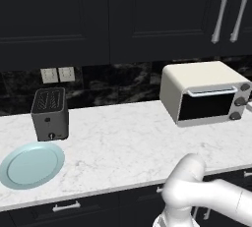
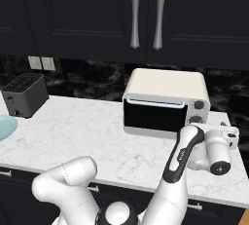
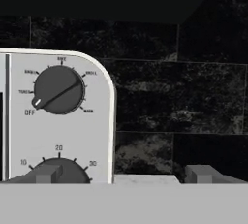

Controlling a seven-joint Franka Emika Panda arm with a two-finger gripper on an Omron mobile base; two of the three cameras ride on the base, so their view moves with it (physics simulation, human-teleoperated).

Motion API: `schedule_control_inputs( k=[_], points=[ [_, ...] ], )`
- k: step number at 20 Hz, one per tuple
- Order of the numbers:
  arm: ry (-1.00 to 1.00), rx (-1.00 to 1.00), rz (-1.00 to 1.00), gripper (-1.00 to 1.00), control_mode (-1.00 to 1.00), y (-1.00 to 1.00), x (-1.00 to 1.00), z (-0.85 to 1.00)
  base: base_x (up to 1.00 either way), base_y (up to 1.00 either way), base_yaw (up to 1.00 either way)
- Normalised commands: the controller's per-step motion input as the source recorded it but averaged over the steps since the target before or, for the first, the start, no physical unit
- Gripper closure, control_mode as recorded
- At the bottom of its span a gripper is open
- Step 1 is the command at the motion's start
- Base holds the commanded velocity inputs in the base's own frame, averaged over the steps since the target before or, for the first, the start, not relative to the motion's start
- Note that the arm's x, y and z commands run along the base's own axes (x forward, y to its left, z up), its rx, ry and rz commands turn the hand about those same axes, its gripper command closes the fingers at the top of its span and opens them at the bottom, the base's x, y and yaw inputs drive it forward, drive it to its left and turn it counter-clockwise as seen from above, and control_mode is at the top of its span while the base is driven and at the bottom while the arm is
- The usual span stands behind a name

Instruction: Pick up the kebab skewer and baguette bread, and place them inside the toaster oven. Close the toaster oven door and start by setting the timer.

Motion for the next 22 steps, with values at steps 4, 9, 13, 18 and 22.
schedule_control_inputs(
  k=[4, 9, 13, 18, 22],
  points=[
    [0.00, 0.00, 0.00, -1.00, -1.00, 0.12, -0.35, -0.25, 0.00, 0.00, 0.00],
    [0.00, 0.00, 0.00, -1.00, -1.00, 0.02, -0.12, -0.19, 0.00, 0.00, 0.00],
    [0.00, 0.00, 0.00, -1.00, -1.00, 0.00, 0.00, -0.19, 0.00, 0.00, 0.00],
    [0.00, 0.01, 0.03, -1.00, -1.00, 0.04, 0.00, -0.15, 0.00, 0.00, 0.00],
    [0.00, 0.01, 0.02, -1.00, -1.00, 0.24, 0.01, 0.00, 0.00, 0.00, 0.00]
  ],
)
